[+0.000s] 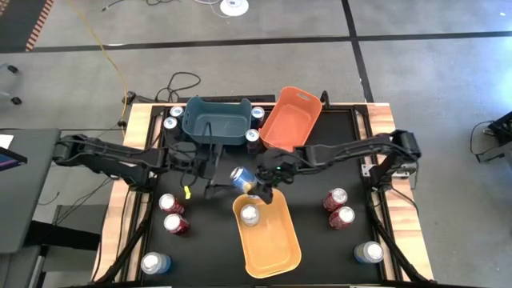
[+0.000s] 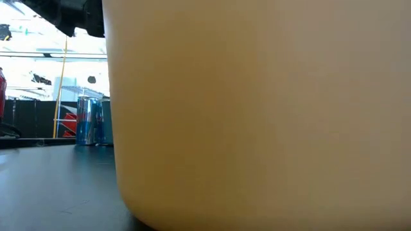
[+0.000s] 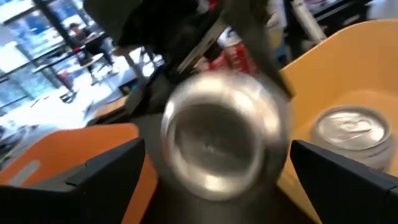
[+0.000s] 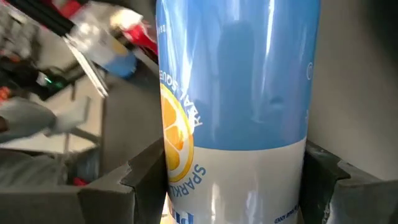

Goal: Sort soda cans
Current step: Put the blue white soda can into the yellow bin

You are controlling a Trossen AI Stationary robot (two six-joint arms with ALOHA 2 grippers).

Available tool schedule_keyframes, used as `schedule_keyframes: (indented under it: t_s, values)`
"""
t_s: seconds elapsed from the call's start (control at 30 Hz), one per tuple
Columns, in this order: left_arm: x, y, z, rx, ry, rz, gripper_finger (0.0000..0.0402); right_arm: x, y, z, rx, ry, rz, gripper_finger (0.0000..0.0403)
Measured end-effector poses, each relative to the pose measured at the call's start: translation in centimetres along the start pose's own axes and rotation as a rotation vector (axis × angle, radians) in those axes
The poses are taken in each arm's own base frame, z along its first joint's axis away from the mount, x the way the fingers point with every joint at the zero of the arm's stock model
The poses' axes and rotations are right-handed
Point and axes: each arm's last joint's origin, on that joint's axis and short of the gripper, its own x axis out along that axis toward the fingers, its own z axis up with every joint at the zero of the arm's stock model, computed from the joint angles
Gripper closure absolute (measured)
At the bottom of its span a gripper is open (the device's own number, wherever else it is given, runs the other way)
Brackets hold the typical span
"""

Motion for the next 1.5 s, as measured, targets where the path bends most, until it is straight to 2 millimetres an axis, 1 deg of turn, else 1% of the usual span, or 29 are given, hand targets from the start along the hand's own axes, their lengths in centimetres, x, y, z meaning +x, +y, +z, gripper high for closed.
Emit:
schedule_keyframes:
  t_s: [0.07, 0.17, 0.47, 0.7, 0.87, 1.07, 1.13, 1.27, 1.33, 1.5]
  values:
    - [0.0, -0.2, 0.1, 0.003, -0.028, -0.065, 0.0002, 0.4, -0.1, 0.3, -0.004, 0.042, -0.013, 0.0137]
    - [-0.1, -0.3, 0.2, 0.009, -0.054, -0.108, 0.0002, 0.6, 0.0, 0.7, -0.002, 0.080, -0.021, 0.0137]
    - [-0.1, -0.5, 0.0, 0.010, -0.038, -0.126, 0.0002, 0.0, 1.1, 2.3, -0.057, 0.064, 0.061, 0.0137]
    - [0.0, -0.1, 0.7, 0.003, -0.040, -0.122, 0.0005, -0.3, 0.7, 2.9, -0.057, 0.052, 0.059, 0.0137]
    - [0.0, 0.1, 1.1, 0.019, -0.059, -0.122, 0.0017, -0.3, 0.8, 2.9, -0.062, 0.052, 0.059, 0.0137]
    - [0.0, 0.0, 1.2, 0.029, -0.086, -0.161, 0.0036, -0.3, 0.9, 2.8, -0.072, 0.062, 0.080, 0.0137]
    - [0.0, 0.0, 1.2, 0.030, -0.087, -0.162, 0.0049, -0.3, 0.9, 2.8, -0.073, 0.064, 0.083, 0.0137]
    - [0.0, 0.0, 1.3, 0.021, -0.087, -0.161, 0.0088, -0.3, 0.9, 2.8, -0.073, 0.066, 0.085, 0.0137]
    - [0.0, 0.0, 1.3, 0.018, -0.087, -0.160, 0.0099, -0.3, 0.9, 2.8, -0.072, 0.066, 0.085, 0.0130]
    - [0.0, 0.0, 1.3, 0.013, -0.093, -0.158, 0.0099, -0.3, 1.0, 3.0, -0.070, 0.050, 0.093, 0.0100]
